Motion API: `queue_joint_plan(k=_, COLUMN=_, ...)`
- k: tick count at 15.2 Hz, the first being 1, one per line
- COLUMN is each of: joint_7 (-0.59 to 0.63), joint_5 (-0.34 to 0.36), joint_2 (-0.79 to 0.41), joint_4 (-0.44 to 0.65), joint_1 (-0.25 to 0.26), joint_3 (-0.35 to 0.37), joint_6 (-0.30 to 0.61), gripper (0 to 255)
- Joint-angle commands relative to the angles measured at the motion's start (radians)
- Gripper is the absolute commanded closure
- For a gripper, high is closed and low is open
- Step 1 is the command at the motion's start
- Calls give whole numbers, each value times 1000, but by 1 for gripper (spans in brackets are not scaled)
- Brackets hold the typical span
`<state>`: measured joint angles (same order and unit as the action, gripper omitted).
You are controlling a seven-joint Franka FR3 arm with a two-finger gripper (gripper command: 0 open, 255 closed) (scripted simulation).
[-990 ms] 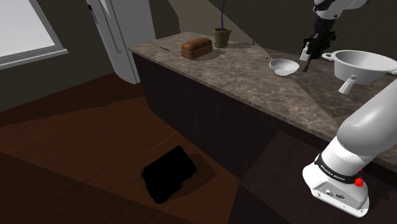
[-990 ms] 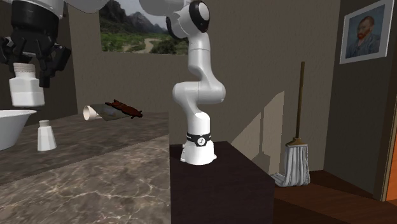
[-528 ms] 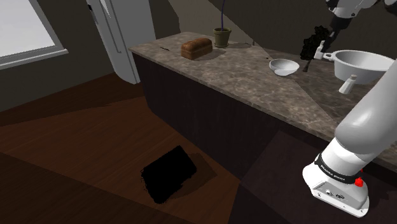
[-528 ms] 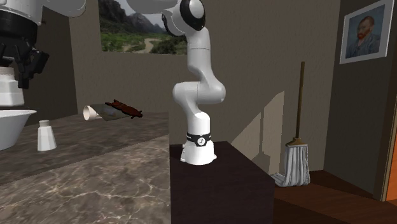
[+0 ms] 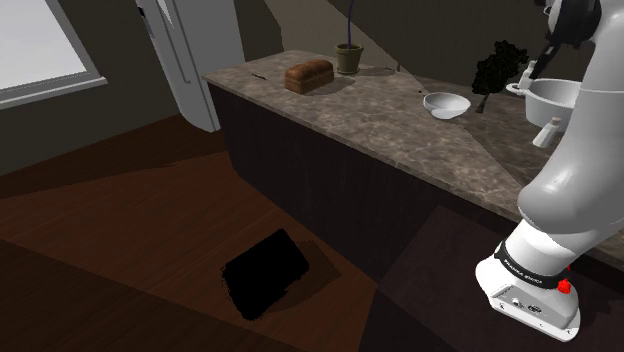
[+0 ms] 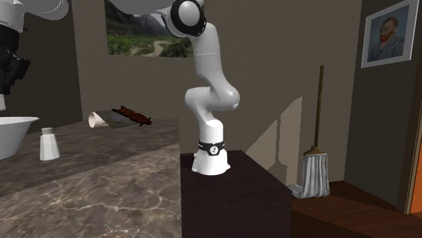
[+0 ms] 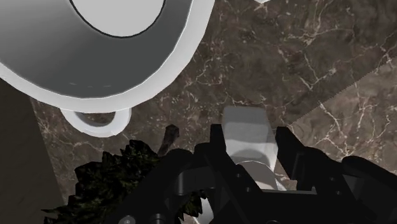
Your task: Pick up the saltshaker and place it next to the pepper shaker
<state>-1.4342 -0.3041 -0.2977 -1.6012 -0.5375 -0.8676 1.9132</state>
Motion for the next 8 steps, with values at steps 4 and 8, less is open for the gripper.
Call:
queue_joint_plan(k=4, joint_7=-54, joint_5=-51, joint_2=-56, joint_4=9, joint_1=-49, joint_3=13, joint_6=25, gripper=255)
queue_joint_plan(k=8, joint_7=-65, joint_5=-63, joint_2=-65, joint_4=-35, joint_1=-47, joint_3=19, joint_6=74, gripper=255)
